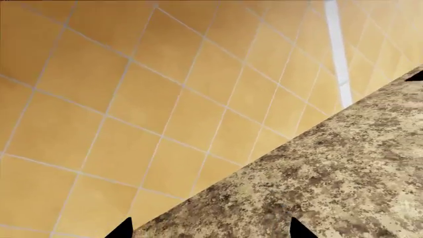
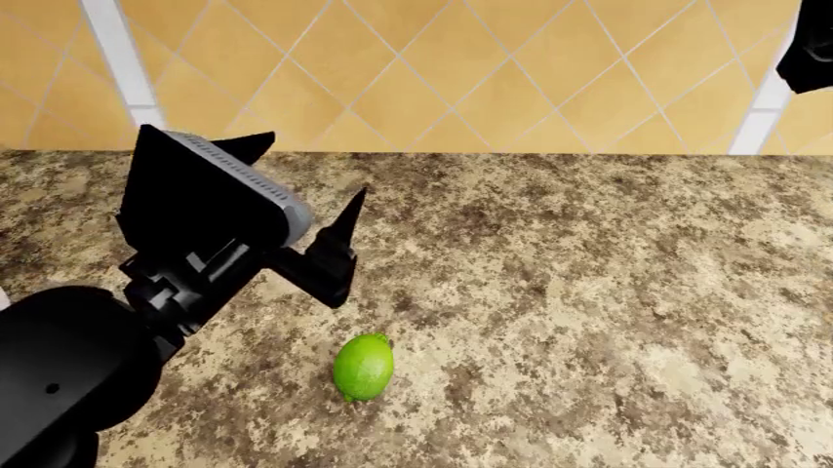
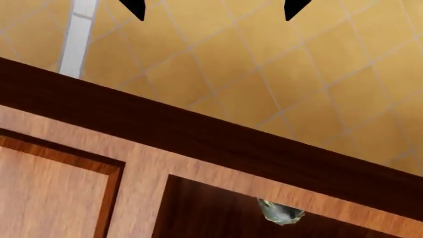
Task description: Pick the lime, squash from the counter and place them in the cabinet. Then close the cabinet.
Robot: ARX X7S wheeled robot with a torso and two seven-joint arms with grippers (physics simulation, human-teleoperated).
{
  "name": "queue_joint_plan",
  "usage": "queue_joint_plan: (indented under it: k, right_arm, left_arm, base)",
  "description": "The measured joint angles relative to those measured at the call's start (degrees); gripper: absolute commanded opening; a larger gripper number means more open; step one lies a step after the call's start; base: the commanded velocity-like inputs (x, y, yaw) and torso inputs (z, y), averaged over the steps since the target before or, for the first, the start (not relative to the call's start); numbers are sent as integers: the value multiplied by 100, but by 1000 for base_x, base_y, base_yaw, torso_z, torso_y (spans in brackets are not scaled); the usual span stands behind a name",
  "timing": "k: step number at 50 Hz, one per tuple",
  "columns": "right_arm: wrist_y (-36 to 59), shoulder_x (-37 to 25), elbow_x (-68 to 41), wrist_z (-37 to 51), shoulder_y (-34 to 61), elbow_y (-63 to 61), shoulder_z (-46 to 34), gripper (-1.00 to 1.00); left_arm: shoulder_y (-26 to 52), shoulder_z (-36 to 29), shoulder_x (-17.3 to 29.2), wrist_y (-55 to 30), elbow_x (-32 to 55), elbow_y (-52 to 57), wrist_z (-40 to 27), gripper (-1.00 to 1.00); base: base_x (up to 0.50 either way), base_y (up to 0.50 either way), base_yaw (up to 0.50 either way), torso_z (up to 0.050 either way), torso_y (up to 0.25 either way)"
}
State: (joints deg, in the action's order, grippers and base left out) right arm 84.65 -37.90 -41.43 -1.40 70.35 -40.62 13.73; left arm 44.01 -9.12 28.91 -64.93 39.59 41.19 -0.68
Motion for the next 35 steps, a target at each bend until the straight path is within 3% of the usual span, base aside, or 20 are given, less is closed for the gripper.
queue_joint_plan:
  k: [12,27,35]
  right_arm:
    - [-7,-52,68,208,-91,152,-73,100]
    - [-88,-127,92,336,-37,284,-208,100]
    - [-249,-103,154,363,136,487,-455,100]
  left_arm:
    - [42,-163,111,-395,482,108,285,100]
    - [387,386,63,-1547,1923,215,254,100]
    - [360,211,169,-1676,2057,169,295,100]
  base:
    - [0,0,0,0,0]
    - [0,0,0,0,0]
    - [0,0,0,0,0]
